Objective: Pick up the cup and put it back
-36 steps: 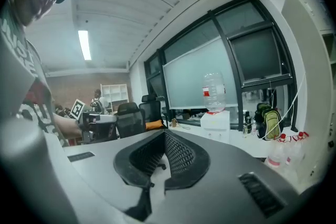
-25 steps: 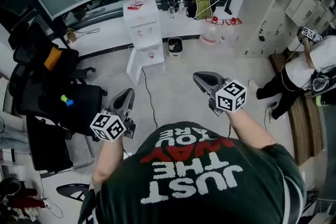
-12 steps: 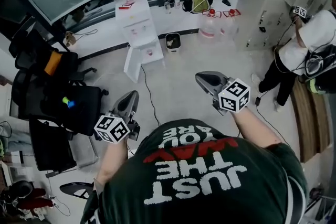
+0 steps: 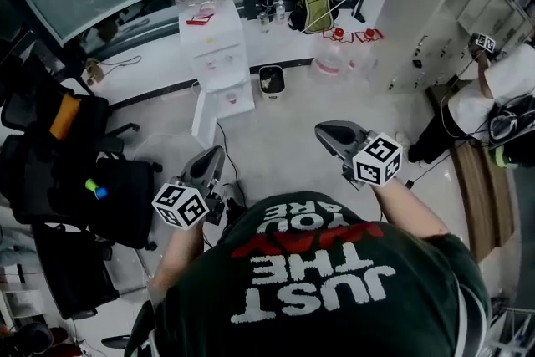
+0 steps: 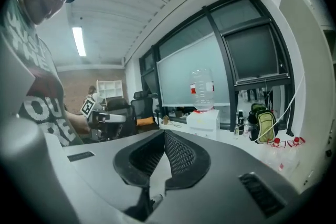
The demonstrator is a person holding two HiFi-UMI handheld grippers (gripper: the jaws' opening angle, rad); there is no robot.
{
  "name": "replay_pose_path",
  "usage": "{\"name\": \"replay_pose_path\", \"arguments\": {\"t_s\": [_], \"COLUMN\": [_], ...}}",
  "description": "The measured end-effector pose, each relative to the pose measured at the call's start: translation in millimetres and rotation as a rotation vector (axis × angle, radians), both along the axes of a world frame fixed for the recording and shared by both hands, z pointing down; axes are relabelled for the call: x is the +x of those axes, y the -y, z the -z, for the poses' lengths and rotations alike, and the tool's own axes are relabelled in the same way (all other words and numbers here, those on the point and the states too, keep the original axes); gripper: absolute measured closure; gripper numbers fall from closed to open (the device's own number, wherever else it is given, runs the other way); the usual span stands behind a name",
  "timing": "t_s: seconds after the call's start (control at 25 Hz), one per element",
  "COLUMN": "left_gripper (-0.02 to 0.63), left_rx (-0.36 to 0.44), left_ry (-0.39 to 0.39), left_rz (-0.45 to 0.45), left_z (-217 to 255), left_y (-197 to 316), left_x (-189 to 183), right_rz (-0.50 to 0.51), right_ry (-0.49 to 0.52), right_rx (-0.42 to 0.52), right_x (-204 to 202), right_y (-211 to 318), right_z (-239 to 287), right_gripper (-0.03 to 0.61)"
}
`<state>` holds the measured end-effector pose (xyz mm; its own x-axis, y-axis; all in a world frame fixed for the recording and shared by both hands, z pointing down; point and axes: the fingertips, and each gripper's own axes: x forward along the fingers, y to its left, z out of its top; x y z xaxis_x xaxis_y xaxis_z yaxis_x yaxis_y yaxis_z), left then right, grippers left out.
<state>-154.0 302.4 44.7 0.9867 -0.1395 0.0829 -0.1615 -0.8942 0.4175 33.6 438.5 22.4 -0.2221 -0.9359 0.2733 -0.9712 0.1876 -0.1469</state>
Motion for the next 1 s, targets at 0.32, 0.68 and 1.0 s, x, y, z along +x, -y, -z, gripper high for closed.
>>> {"name": "replay_pose_path", "arguments": {"t_s": [0.32,0.68,1.0], "left_gripper": [0.618,0.618,0.618], "left_rx": [-0.011,-0.017,-0.072], "left_ry": [0.015,0.016,0.049], "left_rz": [-0.126,-0.097,0.061], "left_z": [-18.6,-51.9,-98.7], "left_y": [209.3,355.6,389.8], "left_x": [33.8,54.3,111.1], "right_rz": [-0.087,-0.055,0.119], "right_ry": [0.009,0.011,0.031], "right_rx": [0.029,-0.058,-0.106], "right_x": [3.7,21.7,94.8], "right_y": [205.0,363.0,428.5], "right_z": [22.6,-5.4,-40.1], "right_gripper": [0.546,0.546,0.546]}}
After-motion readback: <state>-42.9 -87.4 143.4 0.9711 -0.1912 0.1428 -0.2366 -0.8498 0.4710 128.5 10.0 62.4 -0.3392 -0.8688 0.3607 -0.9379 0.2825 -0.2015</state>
